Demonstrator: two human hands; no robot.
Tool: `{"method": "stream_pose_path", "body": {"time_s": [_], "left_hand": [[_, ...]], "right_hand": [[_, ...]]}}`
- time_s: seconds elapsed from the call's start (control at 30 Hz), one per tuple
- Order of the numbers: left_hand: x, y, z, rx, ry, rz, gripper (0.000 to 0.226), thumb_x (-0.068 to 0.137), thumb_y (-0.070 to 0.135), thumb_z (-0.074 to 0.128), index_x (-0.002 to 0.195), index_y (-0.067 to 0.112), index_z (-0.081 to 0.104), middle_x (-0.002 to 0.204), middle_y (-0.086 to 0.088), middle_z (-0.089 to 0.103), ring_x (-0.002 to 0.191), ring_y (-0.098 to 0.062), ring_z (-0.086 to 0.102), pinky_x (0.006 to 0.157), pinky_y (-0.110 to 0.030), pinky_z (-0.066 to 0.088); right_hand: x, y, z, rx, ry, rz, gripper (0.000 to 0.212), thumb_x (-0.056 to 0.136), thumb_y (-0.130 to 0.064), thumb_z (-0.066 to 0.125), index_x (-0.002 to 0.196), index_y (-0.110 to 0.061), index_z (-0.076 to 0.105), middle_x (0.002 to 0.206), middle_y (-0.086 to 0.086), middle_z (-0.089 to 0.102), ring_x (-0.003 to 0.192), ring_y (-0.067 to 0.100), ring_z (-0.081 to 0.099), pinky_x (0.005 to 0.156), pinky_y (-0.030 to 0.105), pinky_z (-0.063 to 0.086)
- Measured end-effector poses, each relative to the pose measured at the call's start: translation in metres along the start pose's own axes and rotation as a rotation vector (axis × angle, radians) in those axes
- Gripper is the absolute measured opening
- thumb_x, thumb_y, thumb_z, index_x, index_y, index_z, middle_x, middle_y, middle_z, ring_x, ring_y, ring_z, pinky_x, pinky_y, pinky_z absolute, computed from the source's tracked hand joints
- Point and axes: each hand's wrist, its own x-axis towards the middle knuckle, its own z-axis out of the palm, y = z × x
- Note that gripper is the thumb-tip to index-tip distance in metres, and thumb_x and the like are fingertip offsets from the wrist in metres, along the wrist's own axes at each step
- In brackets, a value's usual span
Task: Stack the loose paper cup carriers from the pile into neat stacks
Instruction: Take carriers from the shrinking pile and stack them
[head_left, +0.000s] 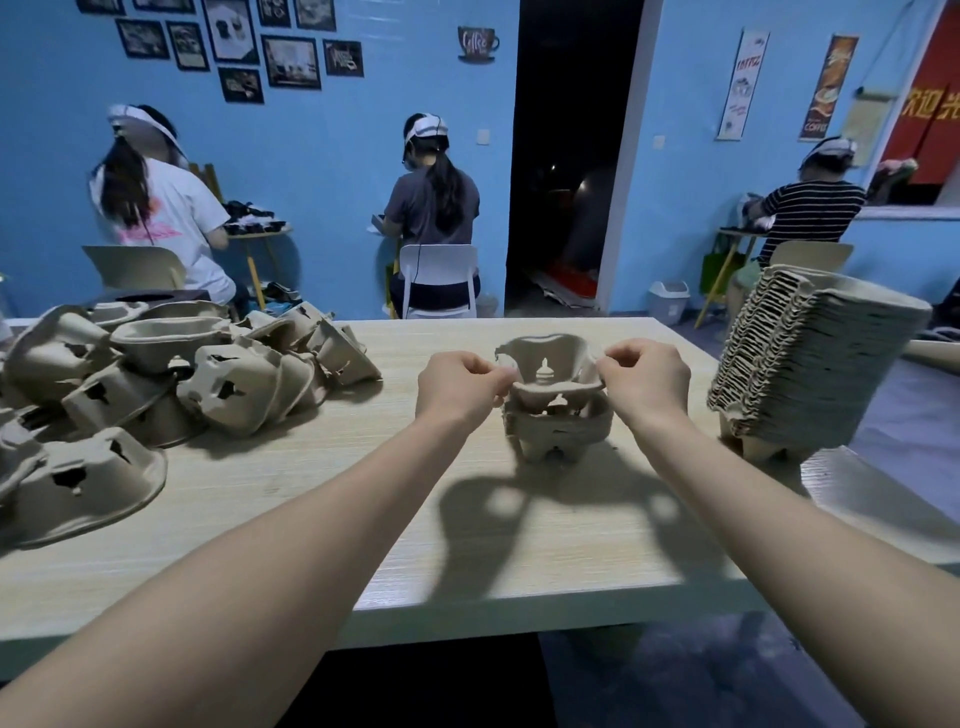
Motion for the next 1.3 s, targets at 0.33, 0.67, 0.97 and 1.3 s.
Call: {"method": "stream_pose_path", "body": {"time_s": [0.33, 0.67, 0.97, 1.3], "left_hand": [[-0.004, -0.006, 0.010, 0.059, -0.042, -0.091, 0.022, 0.082, 0.028, 0.067, 0.068, 0.015, 0.057, 0.064, 0.003, 0.056, 0.058, -0.013, 0.046, 0.057, -0.025, 0.037], [-0.001, -0.012, 0.011, 0.090, -0.025, -0.095, 0.030, 0.080, 0.028, 0.071, 0.061, 0.017, 0.051, 0.062, 0.005, 0.055, 0.058, -0.012, 0.047, 0.058, -0.026, 0.037], [-0.004, -0.019, -0.013, 0.300, -0.014, 0.114, 0.023, 0.088, 0.031, 0.062, 0.105, 0.017, 0.055, 0.116, -0.005, 0.051, 0.088, -0.016, 0.053, 0.079, -0.030, 0.043], [-0.002, -0.065, -0.110, 0.512, 0.058, 0.148, 0.033, 0.086, 0.022, 0.063, 0.116, 0.013, 0.054, 0.120, -0.007, 0.050, 0.101, -0.019, 0.054, 0.091, -0.034, 0.044]], "right_hand": [[-0.003, 0.012, 0.002, -0.068, -0.050, 0.076, 0.015, 0.084, -0.008, 0.058, 0.081, -0.008, 0.072, 0.093, 0.009, 0.071, 0.080, 0.018, 0.053, 0.069, 0.021, 0.036], [-0.009, 0.016, 0.004, -0.102, -0.027, 0.071, 0.020, 0.084, -0.001, 0.054, 0.081, -0.001, 0.074, 0.096, 0.013, 0.071, 0.092, 0.029, 0.062, 0.071, 0.026, 0.044], [-0.018, 0.000, 0.017, -0.098, -0.096, -0.084, 0.030, 0.089, -0.010, 0.053, 0.116, -0.010, 0.066, 0.117, 0.007, 0.066, 0.108, 0.023, 0.058, 0.083, 0.023, 0.039], [-0.060, -0.050, 0.085, -0.006, -0.319, -0.340, 0.035, 0.089, -0.013, 0.055, 0.123, -0.009, 0.058, 0.121, 0.006, 0.061, 0.104, 0.018, 0.057, 0.095, 0.034, 0.045]]}}
